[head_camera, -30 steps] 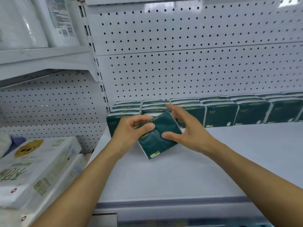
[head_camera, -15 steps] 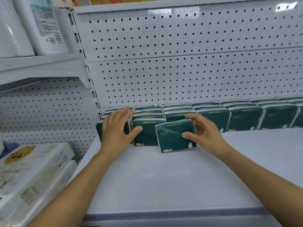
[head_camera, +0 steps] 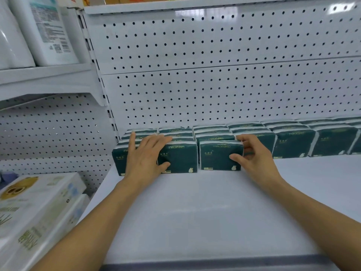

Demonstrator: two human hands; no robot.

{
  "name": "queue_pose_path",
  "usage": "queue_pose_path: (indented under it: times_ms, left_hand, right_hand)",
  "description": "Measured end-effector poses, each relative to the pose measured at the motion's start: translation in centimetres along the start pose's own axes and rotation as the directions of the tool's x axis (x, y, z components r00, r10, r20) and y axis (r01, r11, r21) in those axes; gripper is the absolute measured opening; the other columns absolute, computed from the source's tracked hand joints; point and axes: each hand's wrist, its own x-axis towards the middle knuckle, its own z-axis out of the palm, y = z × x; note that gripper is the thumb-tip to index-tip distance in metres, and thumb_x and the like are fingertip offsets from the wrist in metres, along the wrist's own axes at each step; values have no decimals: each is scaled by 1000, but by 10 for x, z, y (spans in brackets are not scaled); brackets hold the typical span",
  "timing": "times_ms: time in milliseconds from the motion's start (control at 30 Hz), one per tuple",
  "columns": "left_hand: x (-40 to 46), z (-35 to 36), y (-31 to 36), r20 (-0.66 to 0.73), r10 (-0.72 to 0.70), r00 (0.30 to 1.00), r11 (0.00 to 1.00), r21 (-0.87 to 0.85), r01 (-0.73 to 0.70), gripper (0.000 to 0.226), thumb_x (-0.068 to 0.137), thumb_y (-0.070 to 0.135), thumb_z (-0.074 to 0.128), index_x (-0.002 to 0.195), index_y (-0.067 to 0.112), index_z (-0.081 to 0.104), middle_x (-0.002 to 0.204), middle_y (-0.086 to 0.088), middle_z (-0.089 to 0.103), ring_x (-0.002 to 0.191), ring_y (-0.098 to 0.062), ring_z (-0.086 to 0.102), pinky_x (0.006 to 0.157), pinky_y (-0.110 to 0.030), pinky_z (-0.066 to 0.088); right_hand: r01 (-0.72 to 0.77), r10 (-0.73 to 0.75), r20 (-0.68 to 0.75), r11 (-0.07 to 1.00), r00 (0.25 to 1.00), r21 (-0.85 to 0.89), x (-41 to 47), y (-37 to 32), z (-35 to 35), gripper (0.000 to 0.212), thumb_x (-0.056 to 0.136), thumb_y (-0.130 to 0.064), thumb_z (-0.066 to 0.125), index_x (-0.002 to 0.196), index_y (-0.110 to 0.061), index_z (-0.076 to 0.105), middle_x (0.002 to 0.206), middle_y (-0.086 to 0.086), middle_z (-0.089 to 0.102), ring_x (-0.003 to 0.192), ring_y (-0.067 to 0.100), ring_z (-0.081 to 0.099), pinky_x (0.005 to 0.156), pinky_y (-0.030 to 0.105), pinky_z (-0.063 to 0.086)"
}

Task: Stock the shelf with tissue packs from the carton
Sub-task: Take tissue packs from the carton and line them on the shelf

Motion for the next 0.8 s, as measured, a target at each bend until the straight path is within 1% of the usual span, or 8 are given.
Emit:
queue_pose_path:
  times_ms: [100, 200, 367, 433, 533, 600, 667, 800]
  left_hand:
    - [-2, 3, -1, 4, 8, 1000, 1000, -10, -8, 73, 74, 40, 82, 139, 29, 52, 136, 3, 57, 129, -21, 52, 120, -59, 4]
    - [-1, 5, 1, 23, 12, 1000, 1000, -13, -11, 73, 76, 45, 79, 141, 31, 50, 139, 4, 55, 132, -20, 49, 120, -59, 5]
    - [1, 4, 6, 53, -5, 999, 1000, 6, 4, 68, 81, 47, 74, 143, 32, 48, 144, 4, 52, 135, -20, 45, 120, -54, 2]
    - [1, 2, 7, 72, -13, 997, 1000, 13, 12, 68, 82, 47, 72, 143, 31, 47, 145, 3, 50, 136, -20, 44, 120, -53, 1]
    - [1, -5, 12, 115, -35, 993, 999, -2, 35, 70, 86, 47, 69, 148, 32, 40, 151, 5, 42, 143, -18, 34, 121, -53, -5]
    - [0, -10, 15, 142, -56, 988, 998, -29, 61, 74, 88, 51, 64, 151, 33, 31, 158, 6, 31, 149, -16, 21, 121, -51, -11]
    - [-5, -18, 21, 129, -71, 989, 994, -68, 80, 77, 89, 56, 60, 154, 32, 25, 161, 7, 25, 151, -14, 13, 121, -49, -12]
    - [-35, -40, 31, 18, -48, 999, 976, -211, 51, 65, 92, 62, 47, 148, 30, 39, 154, 8, 39, 147, -12, 22, 123, -46, 0]
  right_hand:
    - [14, -15, -29, 1000, 999, -19, 0, 0, 4, 44, 83, -14, 76, 110, -41, 54, 107, -7, 59, 92, 16, 62, 82, 31, 56]
    - [69, -81, -75, 985, 994, -159, 1, -2, 10, 42, 83, -18, 76, 118, -32, 58, 108, -11, 49, 93, 4, 55, 81, 27, 52]
    - [64, -87, -66, 956, 994, -287, 2, -9, 16, 40, 87, -25, 73, 124, -31, 60, 107, -11, 44, 84, 7, 51, 77, 26, 49]
    - [60, -89, -64, 932, 994, -359, 0, -12, 16, 41, 87, -29, 72, 125, -33, 59, 108, -13, 43, 82, 7, 51, 70, 23, 46]
    - [49, -91, -46, 822, 995, -567, -2, -20, 15, 48, 88, -35, 69, 133, -30, 53, 119, -6, 44, 92, 12, 52, 67, 29, 48]
    - [50, -109, -41, 717, 993, -695, -5, -27, 16, 58, 88, -38, 67, 140, -24, 47, 130, 5, 42, 109, 23, 50, 71, 36, 50]
    - [95, -185, -40, 664, 982, -742, -15, -37, 20, 62, 88, -40, 66, 142, -20, 44, 137, 11, 43, 116, 31, 48, 80, 44, 49]
    - [297, -409, 15, 636, 913, -713, -52, -58, 39, 46, 91, -42, 57, 131, -19, 57, 132, 3, 55, 123, 26, 49, 104, 51, 36]
